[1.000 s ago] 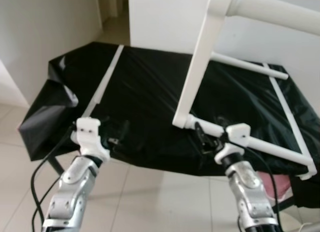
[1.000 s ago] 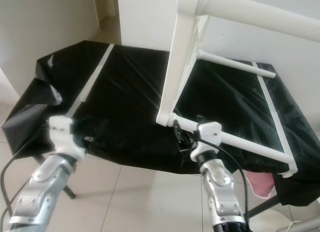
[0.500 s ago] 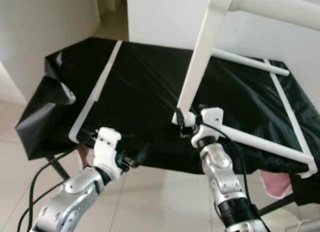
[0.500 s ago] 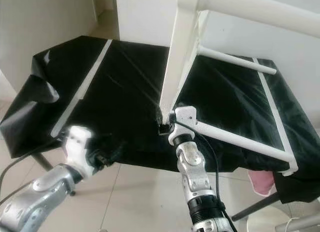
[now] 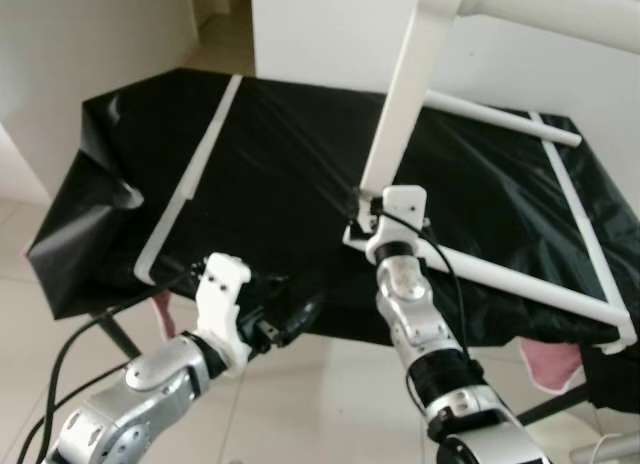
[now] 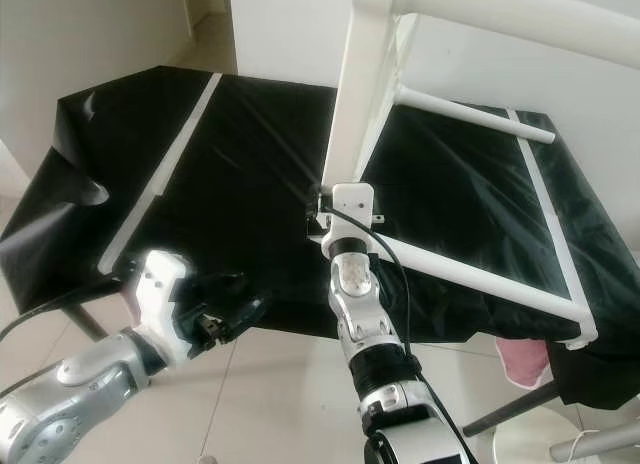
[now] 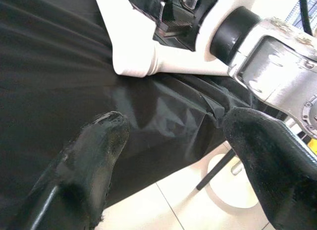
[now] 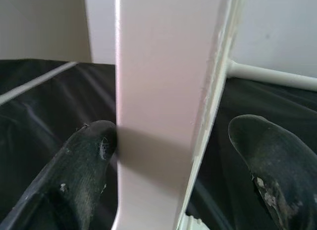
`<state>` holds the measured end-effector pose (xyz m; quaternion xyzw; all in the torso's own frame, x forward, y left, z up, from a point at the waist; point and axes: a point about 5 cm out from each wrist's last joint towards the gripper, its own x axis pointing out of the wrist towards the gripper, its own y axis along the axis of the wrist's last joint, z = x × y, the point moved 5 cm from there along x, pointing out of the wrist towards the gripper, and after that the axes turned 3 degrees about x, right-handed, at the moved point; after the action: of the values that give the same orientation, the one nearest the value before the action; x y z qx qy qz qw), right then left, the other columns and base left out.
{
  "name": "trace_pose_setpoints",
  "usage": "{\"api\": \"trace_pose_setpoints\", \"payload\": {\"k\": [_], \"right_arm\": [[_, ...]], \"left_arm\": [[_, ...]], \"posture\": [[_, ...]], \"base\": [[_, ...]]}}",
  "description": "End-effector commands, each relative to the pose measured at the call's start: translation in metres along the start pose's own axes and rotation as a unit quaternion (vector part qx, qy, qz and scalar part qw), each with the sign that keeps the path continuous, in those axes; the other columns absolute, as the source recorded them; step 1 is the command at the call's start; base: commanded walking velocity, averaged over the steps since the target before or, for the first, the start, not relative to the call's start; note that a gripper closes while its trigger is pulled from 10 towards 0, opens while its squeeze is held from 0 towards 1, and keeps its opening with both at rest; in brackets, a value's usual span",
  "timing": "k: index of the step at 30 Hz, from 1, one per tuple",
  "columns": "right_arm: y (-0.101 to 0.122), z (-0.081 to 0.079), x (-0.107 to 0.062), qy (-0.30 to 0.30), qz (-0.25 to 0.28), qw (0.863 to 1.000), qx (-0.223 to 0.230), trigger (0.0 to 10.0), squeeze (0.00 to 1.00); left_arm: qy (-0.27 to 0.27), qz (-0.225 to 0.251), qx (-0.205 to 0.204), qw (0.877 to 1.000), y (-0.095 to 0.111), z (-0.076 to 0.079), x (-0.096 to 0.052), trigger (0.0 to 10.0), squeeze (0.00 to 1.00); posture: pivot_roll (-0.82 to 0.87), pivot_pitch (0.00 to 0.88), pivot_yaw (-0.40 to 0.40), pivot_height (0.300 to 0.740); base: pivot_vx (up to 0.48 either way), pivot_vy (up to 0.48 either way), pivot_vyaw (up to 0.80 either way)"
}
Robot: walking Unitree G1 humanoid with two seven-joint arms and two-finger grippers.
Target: Building children table
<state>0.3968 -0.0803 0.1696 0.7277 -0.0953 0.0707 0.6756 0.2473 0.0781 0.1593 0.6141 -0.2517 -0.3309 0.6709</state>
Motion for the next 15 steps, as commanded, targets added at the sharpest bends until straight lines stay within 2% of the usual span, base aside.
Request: {"api": "trace_pose_setpoints", "payload": {"k": [1,4,7,15], "right_arm": [[0.000,0.000,0.005,-0.025,0.001,1.000,-0.007,10.0,0.00],[0.000,-0.002,0.010,-0.045,-0.005,0.999,-0.006,10.0,0.00],[0.003,-0.011,0.017,-0.053,-0.010,0.999,-0.003,10.0,0.00],[0.002,-0.014,0.026,-0.100,-0.033,0.994,0.010,10.0,0.00]], "left_arm": [[-0.198,0.006,-0.004,0.980,0.001,0.042,-0.009,10.0,0.00],[-0.198,0.004,-0.006,0.980,0.002,0.042,-0.010,10.0,0.00],[-0.196,0.002,-0.009,0.980,0.002,0.042,-0.012,10.0,0.00],[-0.194,-0.002,-0.016,0.981,0.003,0.043,-0.015,10.0,0.00]], "posture": [[0.11,0.040,-0.080,0.740],[0.12,0.044,-0.079,0.740],[0.13,0.055,-0.078,0.740],[0.14,0.066,-0.075,0.740]], "base": [[0.000,0.000,0.00],[0.000,0.000,0.00],[0.000,0.000,0.00],[0.000,0.000,0.00]]}}
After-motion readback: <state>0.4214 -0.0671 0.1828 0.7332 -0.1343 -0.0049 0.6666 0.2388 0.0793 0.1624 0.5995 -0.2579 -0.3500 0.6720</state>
